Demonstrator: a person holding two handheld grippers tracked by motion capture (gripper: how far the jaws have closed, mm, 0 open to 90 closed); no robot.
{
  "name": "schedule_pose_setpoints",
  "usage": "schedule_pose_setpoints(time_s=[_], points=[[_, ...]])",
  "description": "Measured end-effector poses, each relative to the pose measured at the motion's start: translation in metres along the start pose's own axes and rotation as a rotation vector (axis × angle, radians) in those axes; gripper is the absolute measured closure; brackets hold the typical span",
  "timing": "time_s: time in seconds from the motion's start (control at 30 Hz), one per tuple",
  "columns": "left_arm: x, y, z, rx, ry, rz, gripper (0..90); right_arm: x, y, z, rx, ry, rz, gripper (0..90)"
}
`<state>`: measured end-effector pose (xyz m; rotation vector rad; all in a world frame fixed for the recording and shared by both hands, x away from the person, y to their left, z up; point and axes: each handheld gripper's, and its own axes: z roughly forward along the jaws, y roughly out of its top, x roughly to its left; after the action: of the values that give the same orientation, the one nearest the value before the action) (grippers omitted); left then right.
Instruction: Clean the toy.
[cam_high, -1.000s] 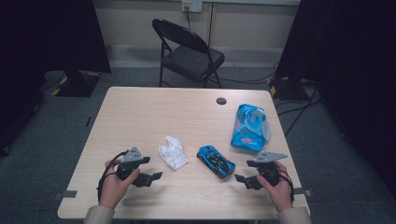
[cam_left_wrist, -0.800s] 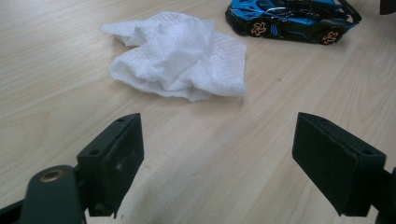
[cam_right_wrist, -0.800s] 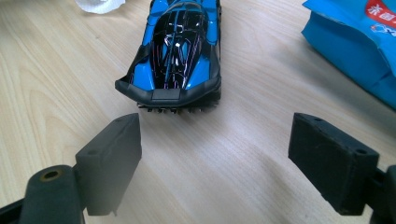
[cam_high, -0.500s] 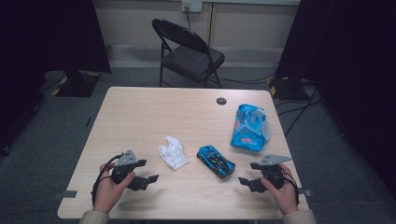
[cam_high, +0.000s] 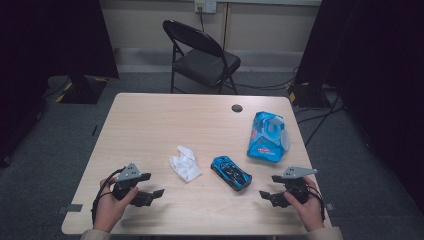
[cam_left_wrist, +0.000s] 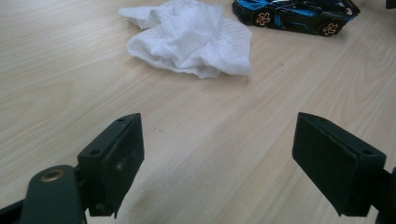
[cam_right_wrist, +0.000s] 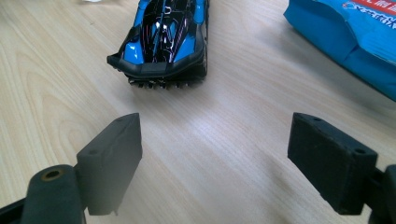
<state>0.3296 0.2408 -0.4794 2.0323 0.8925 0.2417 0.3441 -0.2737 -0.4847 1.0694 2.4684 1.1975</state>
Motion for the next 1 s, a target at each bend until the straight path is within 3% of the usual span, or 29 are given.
schedule_pose_setpoints(time_s=[0.6,1.0], points=[[0.01,-0.019,-0.018,0.006,0.037,-0.023,16.7,-0.007,-0.012,-0.007,0.011,-0.018,0.008,17.7],[0.013,-0.028,-0.024,0.015,0.04,-0.027,16.7,-0.011,-0.018,-0.01,0.024,-0.037,0.005,17.8]])
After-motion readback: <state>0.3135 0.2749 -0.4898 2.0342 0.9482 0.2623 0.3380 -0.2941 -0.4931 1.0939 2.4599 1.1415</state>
